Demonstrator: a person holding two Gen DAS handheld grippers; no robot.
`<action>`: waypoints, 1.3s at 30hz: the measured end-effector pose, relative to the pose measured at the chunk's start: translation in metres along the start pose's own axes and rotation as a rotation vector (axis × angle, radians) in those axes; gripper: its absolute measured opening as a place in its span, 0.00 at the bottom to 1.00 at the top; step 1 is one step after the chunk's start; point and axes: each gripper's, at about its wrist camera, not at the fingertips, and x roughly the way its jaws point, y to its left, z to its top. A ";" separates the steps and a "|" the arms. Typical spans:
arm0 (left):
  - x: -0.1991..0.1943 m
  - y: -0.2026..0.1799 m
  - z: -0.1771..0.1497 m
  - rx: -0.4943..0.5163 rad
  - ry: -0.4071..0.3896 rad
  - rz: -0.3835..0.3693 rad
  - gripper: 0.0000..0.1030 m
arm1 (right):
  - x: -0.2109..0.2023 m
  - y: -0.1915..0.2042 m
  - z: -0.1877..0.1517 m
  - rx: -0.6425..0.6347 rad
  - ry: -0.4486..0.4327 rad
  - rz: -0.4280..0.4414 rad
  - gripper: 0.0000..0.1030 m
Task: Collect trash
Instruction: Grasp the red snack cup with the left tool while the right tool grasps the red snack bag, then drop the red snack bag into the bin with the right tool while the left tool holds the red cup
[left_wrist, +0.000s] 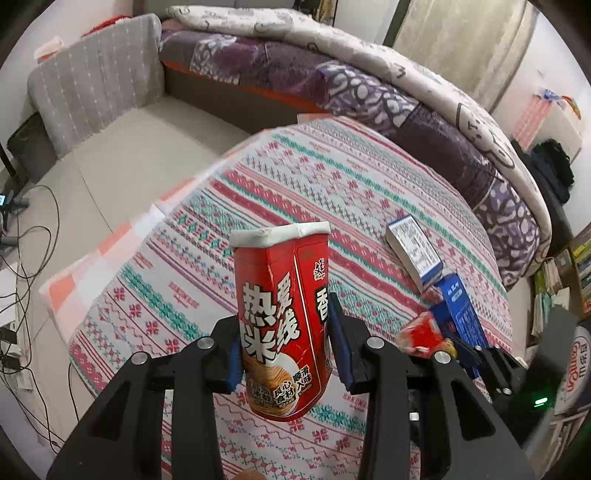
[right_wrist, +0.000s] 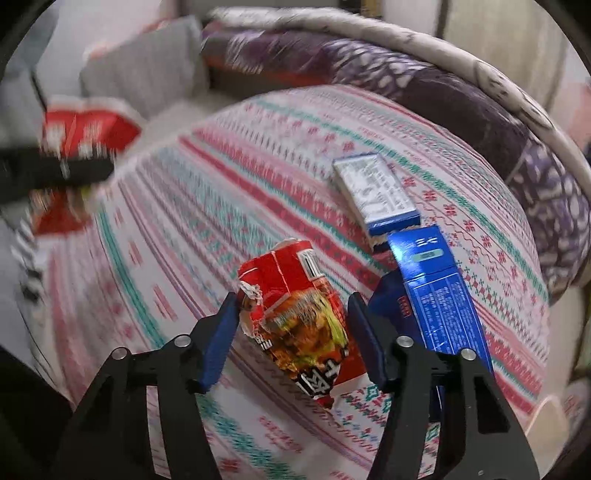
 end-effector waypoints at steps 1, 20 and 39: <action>-0.002 -0.001 0.001 0.003 -0.012 0.003 0.38 | -0.005 -0.001 0.002 0.027 -0.019 0.007 0.54; -0.032 -0.049 -0.003 0.108 -0.195 0.049 0.38 | -0.093 -0.052 -0.007 0.359 -0.332 -0.136 0.55; -0.037 -0.121 -0.023 0.237 -0.246 0.015 0.38 | -0.121 -0.098 -0.036 0.454 -0.356 -0.204 0.56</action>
